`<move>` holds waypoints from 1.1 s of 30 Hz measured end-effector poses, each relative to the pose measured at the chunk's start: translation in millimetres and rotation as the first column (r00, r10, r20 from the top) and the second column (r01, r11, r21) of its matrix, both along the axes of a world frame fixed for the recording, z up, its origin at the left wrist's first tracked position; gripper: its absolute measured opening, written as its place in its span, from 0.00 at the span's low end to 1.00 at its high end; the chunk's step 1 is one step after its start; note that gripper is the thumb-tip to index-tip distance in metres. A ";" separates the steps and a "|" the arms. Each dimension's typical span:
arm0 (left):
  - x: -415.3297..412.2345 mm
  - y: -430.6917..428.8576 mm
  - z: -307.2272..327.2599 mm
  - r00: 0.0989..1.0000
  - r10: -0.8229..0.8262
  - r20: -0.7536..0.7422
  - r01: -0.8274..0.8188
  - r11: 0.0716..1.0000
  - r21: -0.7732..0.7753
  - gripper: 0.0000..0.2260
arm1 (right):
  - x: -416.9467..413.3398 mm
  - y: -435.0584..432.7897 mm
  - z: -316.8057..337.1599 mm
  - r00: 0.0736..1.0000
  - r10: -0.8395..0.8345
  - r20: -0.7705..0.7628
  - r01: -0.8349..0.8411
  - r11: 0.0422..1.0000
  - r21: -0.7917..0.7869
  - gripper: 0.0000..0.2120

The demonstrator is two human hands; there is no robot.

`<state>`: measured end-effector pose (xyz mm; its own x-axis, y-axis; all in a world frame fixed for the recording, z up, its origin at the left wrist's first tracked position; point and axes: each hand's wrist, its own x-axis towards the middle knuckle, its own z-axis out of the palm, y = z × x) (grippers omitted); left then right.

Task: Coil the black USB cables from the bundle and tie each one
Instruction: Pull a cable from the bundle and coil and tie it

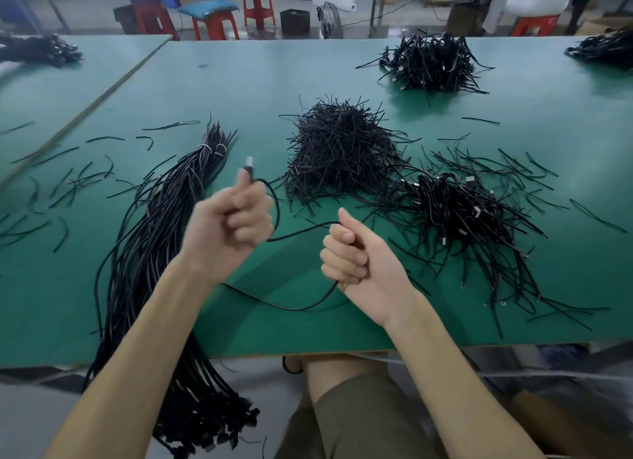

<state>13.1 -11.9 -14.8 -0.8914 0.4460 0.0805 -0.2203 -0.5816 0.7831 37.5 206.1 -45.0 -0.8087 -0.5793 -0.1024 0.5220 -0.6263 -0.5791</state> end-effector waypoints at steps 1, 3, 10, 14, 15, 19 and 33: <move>1.2 5.8 -4.7 0.996 0.025 -0.084 -0.042 0.977 -0.208 0.20 | -1.1 0.3 -0.4 0.999 -0.036 0.038 0.037 0.999 -0.038 0.20; 3.4 20.6 -16.7 0.938 0.010 -0.347 -0.230 0.765 -0.601 0.20 | -1.4 -0.9 -1.2 0.996 -0.071 0.051 0.072 0.997 -0.032 0.20; 2.9 34.2 -36.1 0.658 -0.082 -0.749 -0.699 0.304 -0.647 0.16 | 2.0 -3.8 -0.7 0.991 0.023 -0.129 -0.013 0.997 0.079 0.20; 6.1 40.8 -31.8 0.835 0.050 -0.548 -0.462 0.605 -0.648 0.16 | 6.1 -4.9 1.4 0.975 0.103 -0.199 -0.062 0.977 0.203 0.21; 6.9 41.2 -30.1 0.866 0.069 -0.494 -0.404 0.680 -0.612 0.17 | 6.5 -5.4 1.3 0.970 0.122 -0.211 -0.073 0.971 0.226 0.21; 2.3 40.4 -24.4 0.964 0.094 -0.249 -0.184 0.910 -0.372 0.21 | 8.4 -9.0 0.0 0.953 0.181 -0.243 -0.106 0.950 0.293 0.22; 5.6 18.3 -11.5 0.947 0.197 -0.253 -0.289 0.867 -0.406 0.21 | 1.6 -5.4 -0.4 0.990 -0.095 -0.108 0.111 0.983 0.148 0.23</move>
